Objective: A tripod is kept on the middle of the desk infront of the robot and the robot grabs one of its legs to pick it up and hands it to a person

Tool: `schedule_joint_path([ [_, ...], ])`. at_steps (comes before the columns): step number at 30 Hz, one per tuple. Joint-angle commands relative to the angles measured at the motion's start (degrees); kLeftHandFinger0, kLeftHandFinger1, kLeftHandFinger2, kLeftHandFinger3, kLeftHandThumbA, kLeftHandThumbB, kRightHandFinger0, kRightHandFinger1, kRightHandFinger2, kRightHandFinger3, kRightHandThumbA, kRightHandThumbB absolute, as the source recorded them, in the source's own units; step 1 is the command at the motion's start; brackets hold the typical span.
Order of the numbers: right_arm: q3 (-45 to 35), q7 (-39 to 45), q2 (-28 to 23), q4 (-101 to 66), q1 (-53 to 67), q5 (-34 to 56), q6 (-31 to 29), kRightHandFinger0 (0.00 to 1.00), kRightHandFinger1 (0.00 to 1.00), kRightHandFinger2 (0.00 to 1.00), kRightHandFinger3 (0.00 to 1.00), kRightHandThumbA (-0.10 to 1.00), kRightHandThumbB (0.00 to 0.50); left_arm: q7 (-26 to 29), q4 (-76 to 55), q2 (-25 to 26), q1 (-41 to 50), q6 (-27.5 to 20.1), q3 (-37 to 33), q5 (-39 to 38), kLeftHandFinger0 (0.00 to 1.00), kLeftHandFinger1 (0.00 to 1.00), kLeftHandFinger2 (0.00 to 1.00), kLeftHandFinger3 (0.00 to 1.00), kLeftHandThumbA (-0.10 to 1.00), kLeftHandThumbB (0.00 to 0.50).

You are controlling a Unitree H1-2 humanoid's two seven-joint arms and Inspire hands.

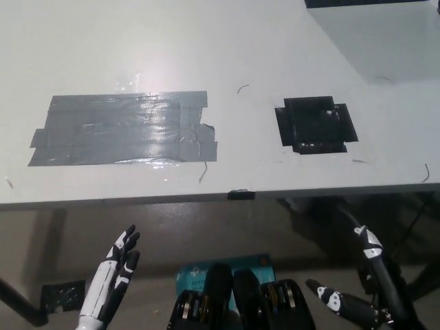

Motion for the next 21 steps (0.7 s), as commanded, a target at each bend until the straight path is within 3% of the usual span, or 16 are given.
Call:
schedule_joint_path([
  [1, -3.77, 0.36, 3.34, 5.18, -0.81, 8.15, -7.47, 1.00, 1.00, 1.00, 1.00, 0.83, 0.300, 1.00, -1.94, 0.51, 1.72, -2.75, 0.06, 0.63, 1.00, 1.00, 1.00, 1.00, 0.97, 0.055],
  [11, -6.45, 3.71, 4.77, 8.02, -2.01, 9.22, -7.94, 1.00, 1.00, 1.00, 1.00, 0.81, 0.321, 0.92, -1.97, 0.37, 0.78, -2.23, 0.48, 0.07, 1.00, 1.00, 1.00, 1.00, 0.94, 0.065],
  [21, -7.55, 4.79, 5.37, 7.35, -2.84, 7.46, -7.97, 1.00, 1.00, 1.00, 1.00, 0.77, 0.300, 0.97, -2.14, 0.48, -0.33, -2.12, 0.91, -0.29, 1.00, 1.00, 1.00, 1.00, 0.94, 0.069],
])
